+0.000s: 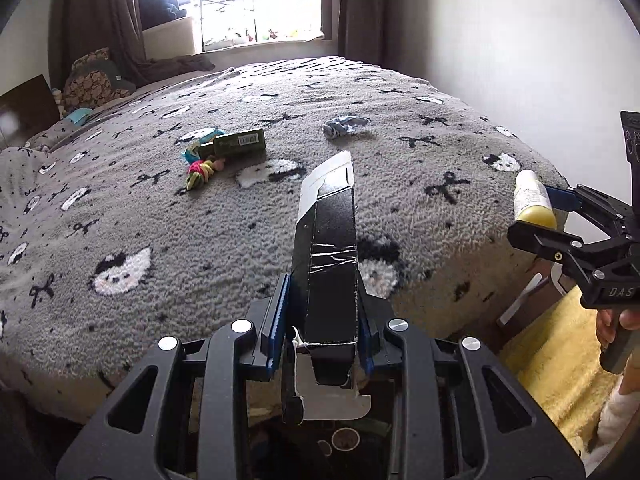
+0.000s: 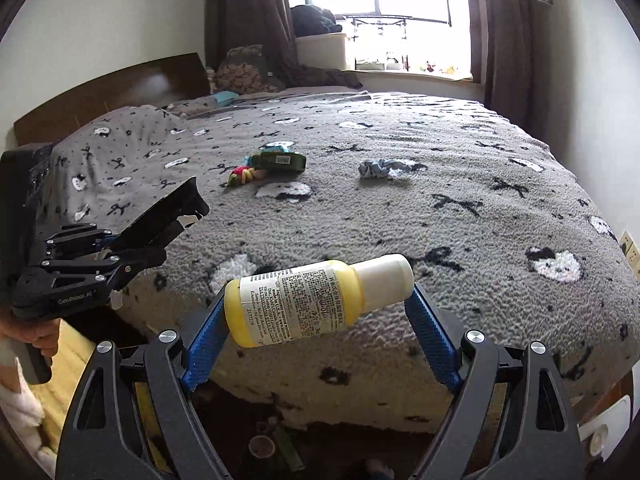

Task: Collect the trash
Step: 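Carry the black box and yellow bottle down beside the bed to the bin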

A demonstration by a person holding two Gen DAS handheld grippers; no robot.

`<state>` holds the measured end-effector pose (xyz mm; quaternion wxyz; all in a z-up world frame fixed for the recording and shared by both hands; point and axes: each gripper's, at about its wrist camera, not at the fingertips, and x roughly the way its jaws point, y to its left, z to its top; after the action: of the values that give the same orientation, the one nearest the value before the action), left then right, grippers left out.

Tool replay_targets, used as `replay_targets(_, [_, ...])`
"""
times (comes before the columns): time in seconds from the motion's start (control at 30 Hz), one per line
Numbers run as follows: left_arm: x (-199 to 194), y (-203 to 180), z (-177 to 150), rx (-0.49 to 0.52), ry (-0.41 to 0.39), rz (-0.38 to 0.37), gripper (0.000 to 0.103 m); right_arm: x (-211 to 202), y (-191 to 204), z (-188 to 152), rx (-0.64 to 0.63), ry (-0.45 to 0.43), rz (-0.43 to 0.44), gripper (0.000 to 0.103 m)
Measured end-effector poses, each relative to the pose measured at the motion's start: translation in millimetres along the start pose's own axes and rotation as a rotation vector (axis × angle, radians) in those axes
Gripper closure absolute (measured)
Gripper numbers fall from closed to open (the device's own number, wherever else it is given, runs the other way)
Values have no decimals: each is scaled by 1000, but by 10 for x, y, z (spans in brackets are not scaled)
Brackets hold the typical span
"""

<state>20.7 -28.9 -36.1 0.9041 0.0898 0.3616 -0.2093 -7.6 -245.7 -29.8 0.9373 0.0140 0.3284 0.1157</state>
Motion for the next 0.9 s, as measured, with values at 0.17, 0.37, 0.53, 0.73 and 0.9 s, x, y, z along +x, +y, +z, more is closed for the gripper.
replay_targets(0.17, [-47,-76,-334,-23,22,-2,75,28,111,-273,6,38,-1,18])
replay_targets(0.37, [5,-119,-737,-69,80,-10,75,141,225,-605,24,107,12,18])
replay_targets(0.53, [125,-152,-1088,-110,167,-45,75,276,289,-808,38,171,38,18])
replay_targets(0.73, [269,-155,-1454,-148,250,-60,75,406,347,-1018,41,238,44,18])
replay_targets(0.9, [474,-140,-1690,-178,339,-91,75,562,382,-1194,42,312,50,18])
